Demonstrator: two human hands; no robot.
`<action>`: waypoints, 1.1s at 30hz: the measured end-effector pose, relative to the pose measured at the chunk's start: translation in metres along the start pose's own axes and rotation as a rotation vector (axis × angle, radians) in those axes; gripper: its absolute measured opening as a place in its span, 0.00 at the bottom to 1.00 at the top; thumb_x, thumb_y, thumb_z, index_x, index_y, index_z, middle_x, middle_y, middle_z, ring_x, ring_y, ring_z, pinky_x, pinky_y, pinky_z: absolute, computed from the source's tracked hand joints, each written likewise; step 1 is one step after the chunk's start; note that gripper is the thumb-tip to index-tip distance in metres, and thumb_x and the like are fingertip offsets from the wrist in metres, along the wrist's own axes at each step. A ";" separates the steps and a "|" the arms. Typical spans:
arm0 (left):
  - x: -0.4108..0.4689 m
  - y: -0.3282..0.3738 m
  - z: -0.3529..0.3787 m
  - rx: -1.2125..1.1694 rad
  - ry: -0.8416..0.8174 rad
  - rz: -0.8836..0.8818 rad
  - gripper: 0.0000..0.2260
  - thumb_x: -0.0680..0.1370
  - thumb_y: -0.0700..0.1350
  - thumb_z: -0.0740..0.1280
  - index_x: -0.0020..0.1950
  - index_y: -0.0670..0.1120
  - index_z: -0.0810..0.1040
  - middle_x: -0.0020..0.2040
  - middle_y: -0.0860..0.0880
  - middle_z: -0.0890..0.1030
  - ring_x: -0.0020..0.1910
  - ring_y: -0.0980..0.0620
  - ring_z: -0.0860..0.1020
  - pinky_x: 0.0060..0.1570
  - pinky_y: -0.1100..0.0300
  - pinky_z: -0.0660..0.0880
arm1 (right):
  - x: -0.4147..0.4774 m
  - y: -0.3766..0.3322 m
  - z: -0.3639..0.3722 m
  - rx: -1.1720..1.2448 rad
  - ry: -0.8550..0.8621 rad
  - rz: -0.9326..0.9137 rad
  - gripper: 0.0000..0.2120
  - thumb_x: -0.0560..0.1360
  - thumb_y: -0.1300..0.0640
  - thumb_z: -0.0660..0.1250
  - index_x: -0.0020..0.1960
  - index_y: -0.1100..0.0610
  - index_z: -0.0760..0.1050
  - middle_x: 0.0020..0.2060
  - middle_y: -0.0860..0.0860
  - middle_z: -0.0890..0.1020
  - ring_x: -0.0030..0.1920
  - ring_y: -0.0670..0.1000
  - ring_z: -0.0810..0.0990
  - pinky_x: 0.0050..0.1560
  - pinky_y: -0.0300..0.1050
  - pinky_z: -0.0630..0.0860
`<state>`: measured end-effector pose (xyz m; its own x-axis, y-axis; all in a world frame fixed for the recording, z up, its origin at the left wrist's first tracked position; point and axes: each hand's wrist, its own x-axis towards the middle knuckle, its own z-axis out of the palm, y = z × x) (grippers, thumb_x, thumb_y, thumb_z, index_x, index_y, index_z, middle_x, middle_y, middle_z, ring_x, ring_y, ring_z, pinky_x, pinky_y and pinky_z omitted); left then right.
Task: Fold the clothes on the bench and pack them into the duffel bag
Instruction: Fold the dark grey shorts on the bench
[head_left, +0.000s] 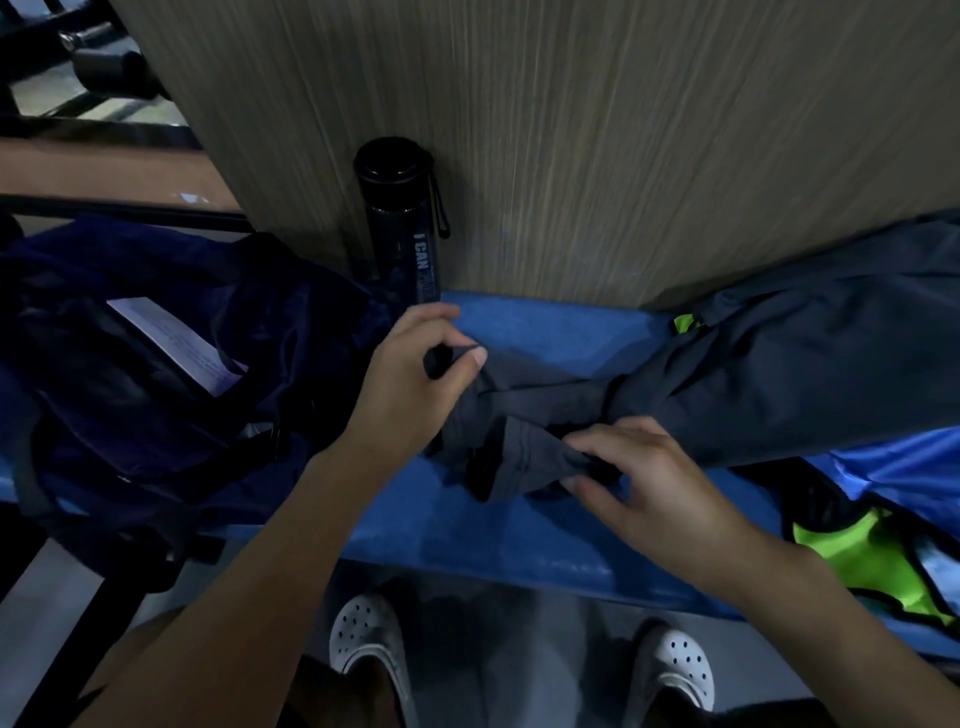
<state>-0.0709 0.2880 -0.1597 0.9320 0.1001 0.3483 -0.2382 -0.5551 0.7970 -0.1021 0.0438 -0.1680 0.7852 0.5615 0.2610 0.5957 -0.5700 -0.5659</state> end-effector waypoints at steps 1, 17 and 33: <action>0.000 0.000 -0.001 -0.023 -0.009 -0.033 0.04 0.77 0.41 0.72 0.43 0.47 0.81 0.48 0.57 0.82 0.49 0.61 0.79 0.53 0.64 0.74 | 0.001 -0.001 0.000 -0.004 -0.013 -0.028 0.07 0.75 0.48 0.64 0.49 0.49 0.78 0.40 0.39 0.78 0.44 0.43 0.74 0.53 0.36 0.68; -0.018 -0.020 0.001 0.478 -0.752 -0.019 0.12 0.72 0.52 0.75 0.54 0.58 0.79 0.70 0.57 0.67 0.70 0.53 0.64 0.70 0.45 0.61 | 0.000 0.009 -0.003 -0.060 -0.042 -0.022 0.10 0.76 0.45 0.64 0.43 0.50 0.76 0.36 0.42 0.77 0.38 0.40 0.76 0.49 0.35 0.64; 0.005 -0.010 0.004 -0.261 0.032 -0.368 0.07 0.83 0.41 0.60 0.47 0.48 0.75 0.39 0.38 0.77 0.37 0.48 0.74 0.39 0.52 0.73 | 0.042 -0.013 -0.006 0.058 0.117 -0.061 0.18 0.79 0.55 0.63 0.68 0.52 0.73 0.53 0.44 0.75 0.56 0.45 0.75 0.61 0.47 0.71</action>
<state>-0.0632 0.2906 -0.1683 0.9598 0.2791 0.0304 0.0426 -0.2518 0.9668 -0.0763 0.0708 -0.1447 0.7645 0.5178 0.3839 0.6345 -0.4994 -0.5900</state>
